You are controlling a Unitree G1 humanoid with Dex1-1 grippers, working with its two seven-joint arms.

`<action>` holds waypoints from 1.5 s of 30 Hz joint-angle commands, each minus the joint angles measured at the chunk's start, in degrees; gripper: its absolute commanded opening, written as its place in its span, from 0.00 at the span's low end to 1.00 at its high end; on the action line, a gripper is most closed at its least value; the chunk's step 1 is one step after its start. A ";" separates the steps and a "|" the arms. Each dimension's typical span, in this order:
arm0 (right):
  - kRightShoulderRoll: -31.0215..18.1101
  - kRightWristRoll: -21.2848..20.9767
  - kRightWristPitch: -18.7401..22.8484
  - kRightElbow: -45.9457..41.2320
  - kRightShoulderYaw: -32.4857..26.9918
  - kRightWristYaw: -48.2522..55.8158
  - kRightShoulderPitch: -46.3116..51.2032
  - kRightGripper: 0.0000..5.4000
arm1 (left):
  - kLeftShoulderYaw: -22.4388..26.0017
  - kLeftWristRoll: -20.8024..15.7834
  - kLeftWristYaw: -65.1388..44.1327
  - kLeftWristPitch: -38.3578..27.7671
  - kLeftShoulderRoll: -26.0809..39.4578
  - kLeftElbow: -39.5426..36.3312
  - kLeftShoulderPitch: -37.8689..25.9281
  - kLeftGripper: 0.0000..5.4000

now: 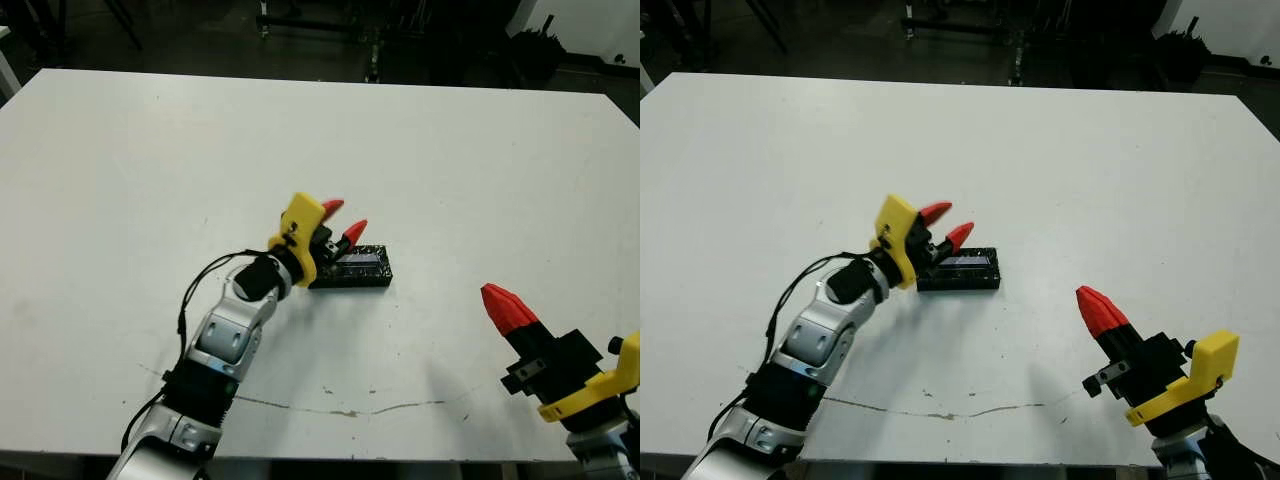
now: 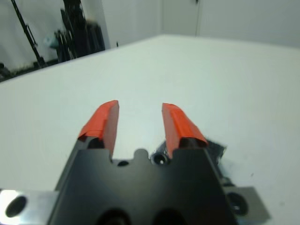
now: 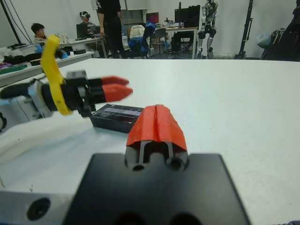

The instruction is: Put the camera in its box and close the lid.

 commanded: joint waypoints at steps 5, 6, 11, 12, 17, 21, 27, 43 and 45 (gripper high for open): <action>0.24 -0.55 -1.04 0.35 0.41 -0.14 0.10 0.00 | -3.61 2.93 -0.53 8.36 0.84 2.03 -0.44 0.14; 0.22 -0.59 -1.18 0.43 0.41 -0.06 0.06 0.00 | -3.68 2.73 -0.91 9.45 0.94 2.05 -0.42 0.11; 0.13 -0.55 -1.00 0.11 0.30 -0.33 0.12 0.00 | -3.41 1.48 -2.21 14.70 0.97 2.48 -0.21 0.00; 0.10 -0.24 -0.89 0.20 0.26 -0.16 0.06 0.00 | -3.50 1.20 -2.73 15.62 1.19 2.32 -0.06 0.00; 0.12 -0.65 -1.05 0.14 0.39 -0.27 -0.02 0.00 | -4.92 1.08 -5.13 18.29 3.44 -1.65 1.54 0.00; 0.30 -0.22 -1.18 0.21 0.44 -0.08 0.05 0.00 | -2.20 -3.08 -7.00 23.54 4.93 -11.59 3.10 0.00; 0.29 -0.25 0.18 -0.59 0.43 -1.70 0.05 0.00 | 7.14 -11.38 -7.07 17.20 6.13 -25.35 7.57 0.00; 9.77 -16.33 -0.57 -2.93 7.59 -21.64 -5.44 0.00 | 26.09 -16.07 0.01 -12.64 8.42 -32.64 23.81 0.00; 11.20 -19.97 -2.07 -1.80 8.49 -24.17 -6.32 0.00 | 25.85 -14.64 2.05 -16.72 6.83 -31.83 27.48 0.00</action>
